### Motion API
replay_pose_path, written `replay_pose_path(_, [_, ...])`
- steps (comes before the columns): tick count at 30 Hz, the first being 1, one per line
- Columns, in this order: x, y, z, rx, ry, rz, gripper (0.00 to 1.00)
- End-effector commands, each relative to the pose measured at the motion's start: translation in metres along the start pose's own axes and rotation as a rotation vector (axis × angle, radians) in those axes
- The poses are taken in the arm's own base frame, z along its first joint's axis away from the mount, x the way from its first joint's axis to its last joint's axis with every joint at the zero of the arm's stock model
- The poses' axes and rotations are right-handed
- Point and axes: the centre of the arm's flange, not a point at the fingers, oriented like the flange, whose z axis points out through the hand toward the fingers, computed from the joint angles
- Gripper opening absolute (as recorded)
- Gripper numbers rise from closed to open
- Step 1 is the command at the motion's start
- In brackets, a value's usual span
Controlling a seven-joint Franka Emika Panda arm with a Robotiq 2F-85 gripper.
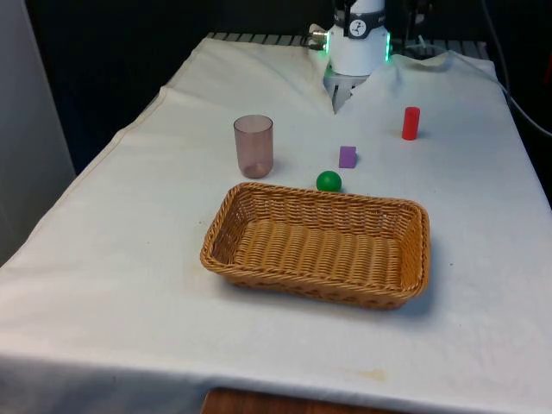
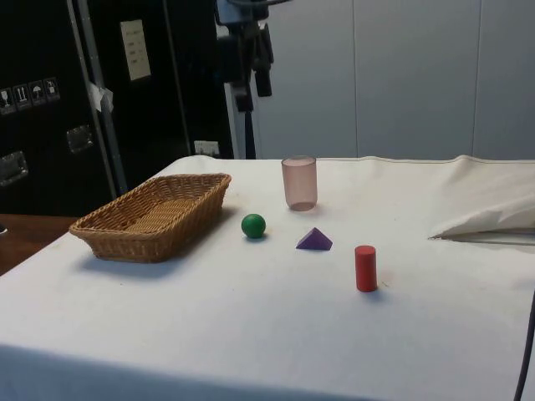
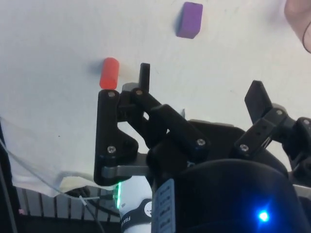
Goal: Pick up the triangular block and place it into the basket.
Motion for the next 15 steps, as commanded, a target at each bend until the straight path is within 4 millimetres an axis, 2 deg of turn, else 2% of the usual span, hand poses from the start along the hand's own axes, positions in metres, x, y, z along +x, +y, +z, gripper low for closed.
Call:
replay_pose_path(1, [-0.004, -0.005, 0.004, -0.010, 0.016, 0.003, 1.00])
replay_pose_path(6, [-0.008, -0.008, 0.013, -0.002, 0.013, -0.001, 1.00])
replay_pose_path(15, [-0.021, -0.013, 0.040, 0.004, 0.031, 0.013, 1.00])
